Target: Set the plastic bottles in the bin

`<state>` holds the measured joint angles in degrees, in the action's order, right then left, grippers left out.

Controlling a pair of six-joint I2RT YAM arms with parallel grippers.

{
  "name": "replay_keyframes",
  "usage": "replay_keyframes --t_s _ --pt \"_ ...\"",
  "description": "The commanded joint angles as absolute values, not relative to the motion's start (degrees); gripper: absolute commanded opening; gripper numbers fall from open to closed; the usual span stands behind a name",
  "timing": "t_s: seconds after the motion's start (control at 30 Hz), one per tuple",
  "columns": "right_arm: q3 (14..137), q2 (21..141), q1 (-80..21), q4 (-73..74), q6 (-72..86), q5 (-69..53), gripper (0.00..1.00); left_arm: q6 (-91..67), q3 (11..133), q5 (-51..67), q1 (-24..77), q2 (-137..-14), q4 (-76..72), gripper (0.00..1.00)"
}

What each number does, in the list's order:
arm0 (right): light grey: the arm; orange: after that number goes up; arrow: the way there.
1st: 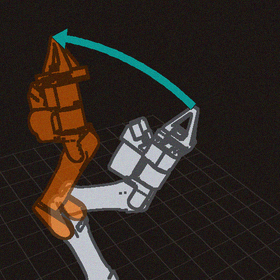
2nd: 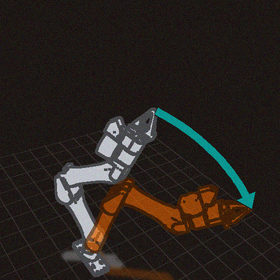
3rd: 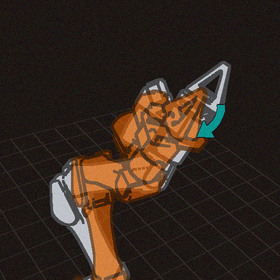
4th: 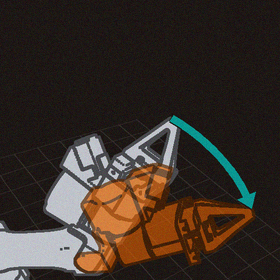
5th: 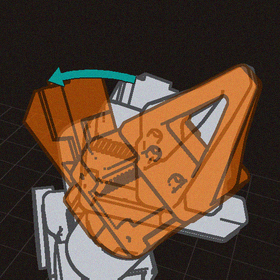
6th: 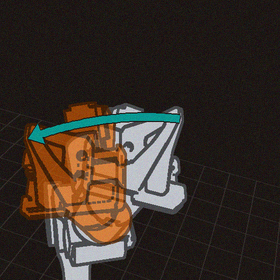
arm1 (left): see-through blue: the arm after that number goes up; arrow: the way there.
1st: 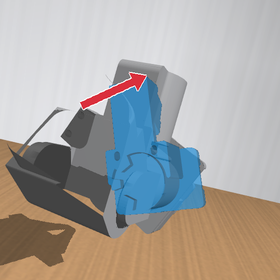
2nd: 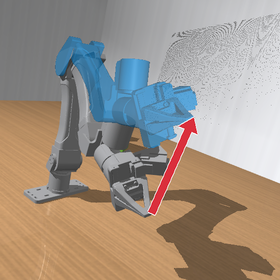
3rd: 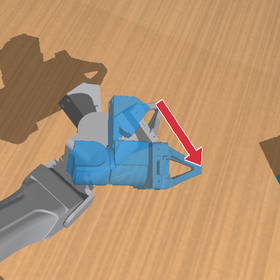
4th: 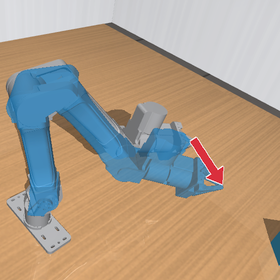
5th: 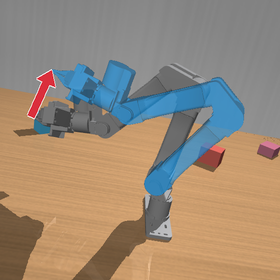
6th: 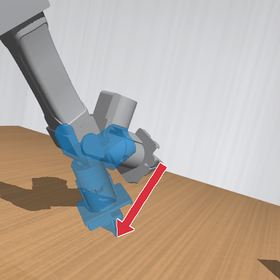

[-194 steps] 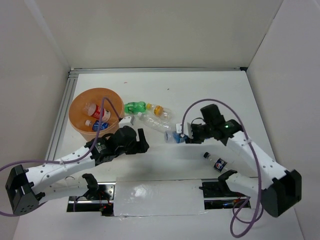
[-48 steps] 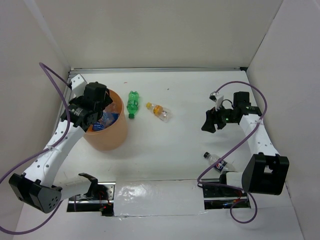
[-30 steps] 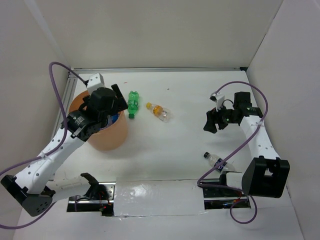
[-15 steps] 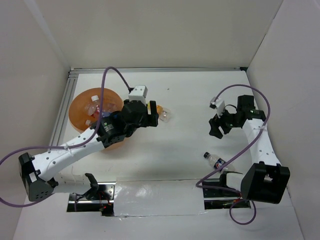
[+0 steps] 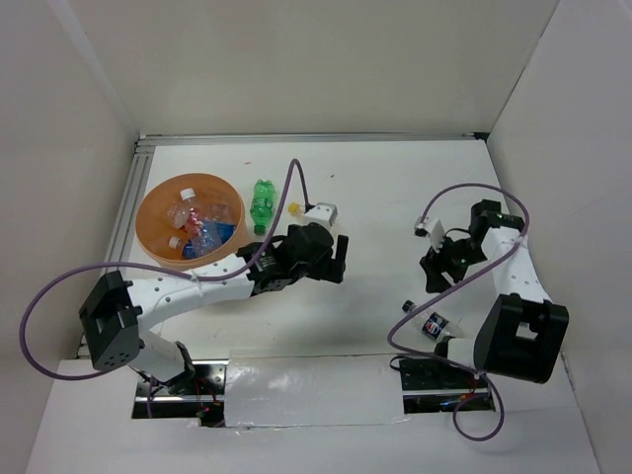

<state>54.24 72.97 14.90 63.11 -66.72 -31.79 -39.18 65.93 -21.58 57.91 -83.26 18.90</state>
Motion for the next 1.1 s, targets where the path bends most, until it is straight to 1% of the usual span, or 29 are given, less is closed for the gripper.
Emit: replay_keyframes --t_s 0.0,0.1,0.2,0.33,0.37,0.4,0.57,0.63,0.67,0.77,0.87,0.9,0.93,1.0,1.03,1.07 --pt "54.3 74.7 12.0 74.9 -76.0 -30.7 0.76 -42.5 65.4 -20.3 59.5 -84.9 17.2 0.95" --pt "49.3 71.7 6.5 73.1 -75.5 -26.2 0.76 -44.6 64.8 -20.3 60.9 -85.4 17.2 0.95" --pt "48.4 69.8 3.4 72.0 -73.6 -25.0 0.79 -45.3 64.8 -21.5 61.5 -85.4 17.2 0.95" --pt "48.4 71.2 0.3 72.7 -72.8 -23.8 0.79 -47.0 64.8 -22.6 62.1 -85.4 17.8 0.95" --pt "48.4 71.9 -0.4 72.7 -72.8 -23.8 0.81 -47.7 64.2 -22.6 62.7 -85.4 18.5 0.95" --pt "48.4 71.9 -2.4 72.7 -72.0 -22.1 0.81 -47.7 64.2 -23.2 62.7 -85.4 18.5 0.95" --pt "45.0 71.9 -8.9 67.5 -68.5 -17.3 0.81 -49.7 62.4 -24.4 63.2 -84.2 19.0 0.95" --pt "44.4 73.2 -11.8 67.5 -67.7 -17.3 0.82 -50.2 61.7 -24.4 63.2 -83.1 20.2 0.95" --pt "44.4 73.7 -12.7 67.5 -66.9 -16.7 0.84 -50.7 61.7 -25.0 63.2 -83.1 20.2 0.95" --pt "44.9 75.2 -17.5 65.0 -63.6 -14.1 0.84 -51.8 60.6 -26.1 63.7 -81.7 21.3 0.95" --pt "46.0 78.2 -20.5 62.4 -57.0 -10.0 0.84 -52.8 59.5 -26.6 63.7 -80.3 21.8 0.95" --pt "46.1 79.2 -21.0 61.4 -52.4 -8.8 0.83 -52.8 59.5 -26.6 63.7 -79.6 21.8 0.95" --pt "46.1 80.0 -21.7 60.1 -50.6 -5.8 0.81 -53.3 58.8 -27.2 63.7 -79.6 21.8 0.95" --pt "46.1 81.3 -22.8 59.4 -47.6 -4.5 0.81 -53.3 58.3 -27.9 63.7 -78.2 22.3 0.95" --pt "46.1 81.8 -23.4 58.9 -46.3 -2.3 0.77 -53.3 58.3 -27.9 64.2 -78.2 22.3 0.95" --pt "46.1 81.8 -24.5 57.4 -45.6 -0.7 0.77 -53.9 58.3 -28.4 64.2 -77.7 22.3 0.95"
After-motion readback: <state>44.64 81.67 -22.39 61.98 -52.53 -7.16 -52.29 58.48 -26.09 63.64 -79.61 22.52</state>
